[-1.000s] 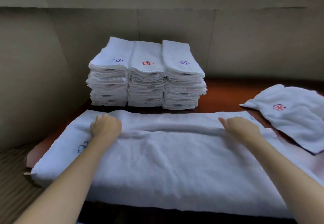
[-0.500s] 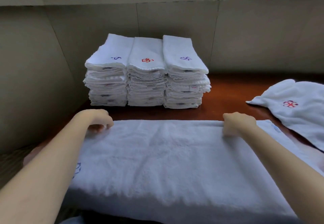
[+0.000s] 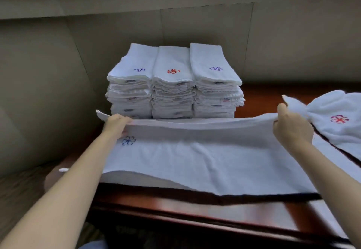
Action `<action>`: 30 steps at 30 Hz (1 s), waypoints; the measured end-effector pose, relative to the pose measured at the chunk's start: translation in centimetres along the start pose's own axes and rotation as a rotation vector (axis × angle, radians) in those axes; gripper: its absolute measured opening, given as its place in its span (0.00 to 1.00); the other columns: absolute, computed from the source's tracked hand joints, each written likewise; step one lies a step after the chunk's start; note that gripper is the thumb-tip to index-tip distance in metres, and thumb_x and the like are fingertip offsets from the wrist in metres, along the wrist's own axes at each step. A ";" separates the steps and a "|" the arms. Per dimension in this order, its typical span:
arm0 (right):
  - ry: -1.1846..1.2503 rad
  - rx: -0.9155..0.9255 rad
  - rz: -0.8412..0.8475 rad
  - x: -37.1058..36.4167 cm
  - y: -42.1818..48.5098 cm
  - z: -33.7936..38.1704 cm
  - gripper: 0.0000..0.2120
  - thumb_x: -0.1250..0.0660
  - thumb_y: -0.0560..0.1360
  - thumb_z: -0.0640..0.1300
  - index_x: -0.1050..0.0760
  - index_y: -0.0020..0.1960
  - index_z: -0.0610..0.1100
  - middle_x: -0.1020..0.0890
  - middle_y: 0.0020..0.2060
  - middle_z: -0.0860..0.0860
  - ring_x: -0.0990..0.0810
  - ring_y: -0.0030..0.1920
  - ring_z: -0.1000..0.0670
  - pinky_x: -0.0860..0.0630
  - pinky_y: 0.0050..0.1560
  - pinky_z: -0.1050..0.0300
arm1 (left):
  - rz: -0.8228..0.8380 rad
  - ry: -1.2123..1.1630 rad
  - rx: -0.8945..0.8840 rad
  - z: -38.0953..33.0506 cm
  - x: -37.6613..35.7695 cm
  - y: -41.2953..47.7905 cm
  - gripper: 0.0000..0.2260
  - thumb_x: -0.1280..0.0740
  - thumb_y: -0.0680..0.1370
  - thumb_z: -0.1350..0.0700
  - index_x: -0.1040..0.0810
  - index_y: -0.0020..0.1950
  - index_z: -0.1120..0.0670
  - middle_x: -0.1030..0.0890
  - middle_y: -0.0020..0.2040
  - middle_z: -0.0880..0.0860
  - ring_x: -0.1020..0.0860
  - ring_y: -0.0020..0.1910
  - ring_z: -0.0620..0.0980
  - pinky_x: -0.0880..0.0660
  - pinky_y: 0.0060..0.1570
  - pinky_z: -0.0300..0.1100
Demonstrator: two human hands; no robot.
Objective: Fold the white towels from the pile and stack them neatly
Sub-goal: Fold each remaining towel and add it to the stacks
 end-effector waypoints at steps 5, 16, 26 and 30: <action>-0.345 0.054 0.176 -2.3 -3.8 0.5 0.10 0.41 0.75 0.31 0.27 0.55 0.37 0.28 0.49 0.37 0.27 0.43 0.38 0.32 0.35 0.50 | -0.305 0.012 0.031 3.7 2.8 -3.4 0.12 0.33 0.74 0.61 0.23 0.57 0.60 0.21 0.56 0.60 0.22 0.47 0.57 0.25 0.47 0.43; -0.017 -0.050 0.008 -0.1 -5.6 -0.5 0.07 0.43 0.67 0.22 0.29 0.39 0.29 0.27 0.34 0.31 0.26 0.38 0.32 0.33 0.35 0.45 | -0.442 0.050 -0.091 3.8 5.1 -7.5 0.14 0.38 0.72 0.65 0.24 0.56 0.56 0.24 0.45 0.52 0.24 0.47 0.61 0.33 0.39 0.42; -0.082 -0.281 0.247 -2.3 -6.2 -2.9 0.07 0.43 0.74 0.29 0.31 0.51 0.34 0.27 0.49 0.35 0.26 0.48 0.33 0.31 0.41 0.47 | -0.499 0.500 0.041 4.0 6.3 -9.2 0.18 0.34 0.72 0.61 0.30 0.61 0.62 0.31 0.62 0.63 0.30 0.59 0.65 0.33 0.59 0.51; -0.224 -0.145 0.281 -1.9 -5.9 -0.2 0.11 0.40 0.72 0.34 0.30 0.55 0.38 0.28 0.50 0.39 0.27 0.49 0.37 0.33 0.43 0.51 | -0.437 0.359 0.037 4.0 5.5 -9.1 0.19 0.36 0.72 0.61 0.33 0.62 0.53 0.29 0.60 0.59 0.26 0.54 0.62 0.29 0.55 0.49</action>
Point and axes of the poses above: each hand's wrist, its own y-axis towards the middle knuckle, its own x-axis out of the back of the hand, z = x × y, the point moved 10 cm from there along y, towards the middle knuckle
